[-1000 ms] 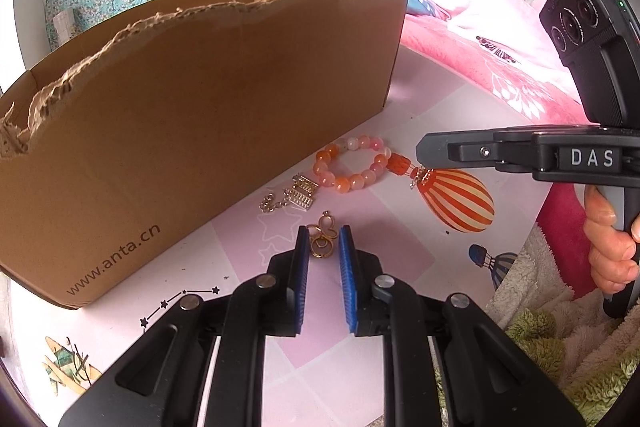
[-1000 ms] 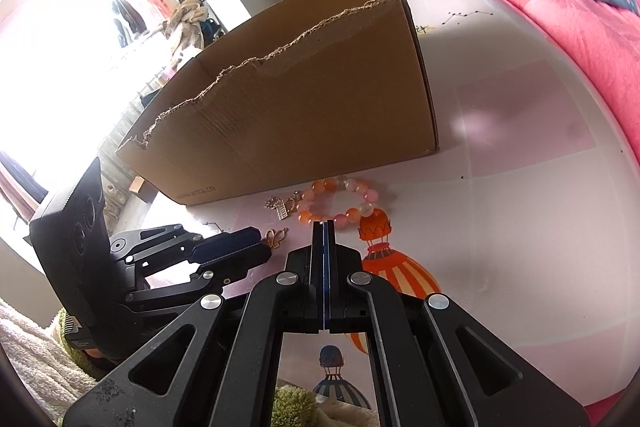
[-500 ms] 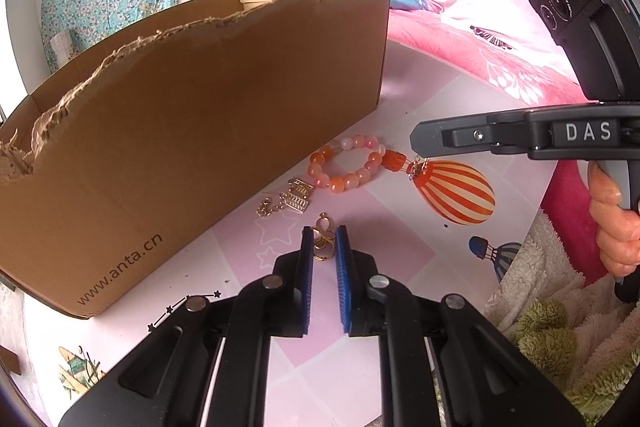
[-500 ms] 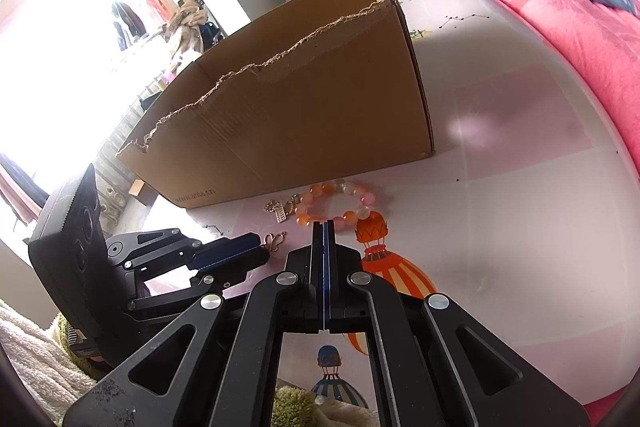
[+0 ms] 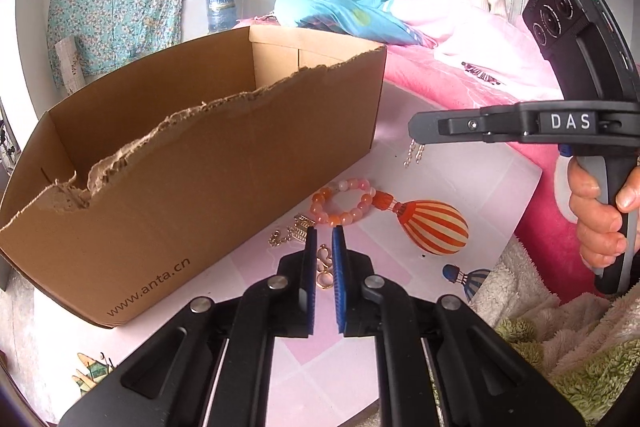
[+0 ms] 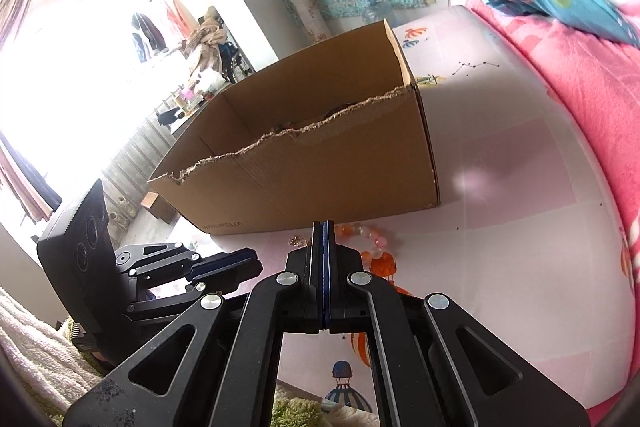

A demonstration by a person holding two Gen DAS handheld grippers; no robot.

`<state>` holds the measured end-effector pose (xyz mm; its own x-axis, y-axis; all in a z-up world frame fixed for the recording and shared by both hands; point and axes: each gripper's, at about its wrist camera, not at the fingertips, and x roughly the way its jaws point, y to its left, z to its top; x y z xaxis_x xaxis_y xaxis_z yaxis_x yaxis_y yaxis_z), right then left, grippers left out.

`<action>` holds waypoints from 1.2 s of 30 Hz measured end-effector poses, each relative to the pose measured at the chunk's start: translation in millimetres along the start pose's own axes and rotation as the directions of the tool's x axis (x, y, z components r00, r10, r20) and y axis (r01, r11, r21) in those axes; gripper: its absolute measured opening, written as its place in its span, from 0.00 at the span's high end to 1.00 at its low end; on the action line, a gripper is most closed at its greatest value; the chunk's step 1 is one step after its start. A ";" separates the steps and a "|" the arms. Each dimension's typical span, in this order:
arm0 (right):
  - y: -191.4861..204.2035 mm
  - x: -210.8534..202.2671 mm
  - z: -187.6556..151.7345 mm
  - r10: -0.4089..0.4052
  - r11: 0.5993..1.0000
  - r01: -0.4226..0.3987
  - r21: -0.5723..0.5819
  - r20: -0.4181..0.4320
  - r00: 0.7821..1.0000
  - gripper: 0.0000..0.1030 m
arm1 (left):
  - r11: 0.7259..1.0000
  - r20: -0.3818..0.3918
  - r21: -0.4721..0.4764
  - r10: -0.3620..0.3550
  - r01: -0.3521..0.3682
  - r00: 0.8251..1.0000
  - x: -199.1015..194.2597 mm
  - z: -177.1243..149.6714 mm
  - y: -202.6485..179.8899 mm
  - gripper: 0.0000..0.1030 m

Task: Organize jewelry
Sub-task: 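Lift the silver chain with the right gripper and carry it toward the box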

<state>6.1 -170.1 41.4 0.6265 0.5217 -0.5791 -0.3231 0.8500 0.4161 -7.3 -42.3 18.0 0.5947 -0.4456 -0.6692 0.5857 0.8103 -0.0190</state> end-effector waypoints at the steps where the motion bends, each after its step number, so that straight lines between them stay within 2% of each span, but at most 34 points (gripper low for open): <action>1: -0.3 -1.9 1.2 0.002 1.000 -0.002 0.002 0.006 1.000 1.00 | 1.000 -0.002 -0.005 -0.010 0.010 1.000 -0.7 -0.1 0.7 0.93; 5: -3.3 -1.9 0.4 0.008 1.000 -0.008 0.016 0.008 1.000 1.00 | 0.999 -0.043 -0.020 -0.035 0.034 0.998 2.0 -4.6 1.7 0.93; 12: -0.9 2.8 -3.6 0.006 0.999 -0.006 0.032 -0.008 1.000 1.00 | 0.997 -0.108 -0.076 -0.042 0.033 0.993 21.7 -11.4 5.5 0.80; 16: -1.3 2.9 -4.6 0.007 0.999 -0.006 0.036 -0.013 1.000 1.00 | 0.989 -0.136 -0.133 -0.086 0.068 0.987 33.8 -12.6 12.6 0.78; 24: -1.6 3.8 -7.3 0.011 0.999 -0.010 0.045 -0.021 1.000 1.00 | 0.963 -0.139 -0.210 -0.201 0.169 0.970 31.2 -14.3 9.0 0.77; 30: -0.8 4.0 -7.4 0.011 0.999 -0.010 0.043 -0.024 1.000 1.00 | 0.947 -0.129 -0.235 -0.255 0.221 0.958 32.8 -14.7 2.3 0.77; 34: -2.1 4.1 -7.5 0.012 0.999 -0.011 0.053 -0.023 1.000 1.00 | 0.952 -0.110 -0.213 -0.248 0.221 0.963 28.2 -13.1 1.3 0.77; 36: -3.2 4.3 -7.8 0.014 0.998 -0.013 0.059 -0.024 1.000 1.00 | 0.970 -0.101 -0.165 -0.197 0.179 0.975 24.7 -11.7 -1.0 0.77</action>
<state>4.4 -170.0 32.1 0.6042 0.5355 -0.5900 -0.2886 0.8373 0.4644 0.3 -49.6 -7.2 0.4087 -0.5559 -0.7238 0.5834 0.7690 -0.2612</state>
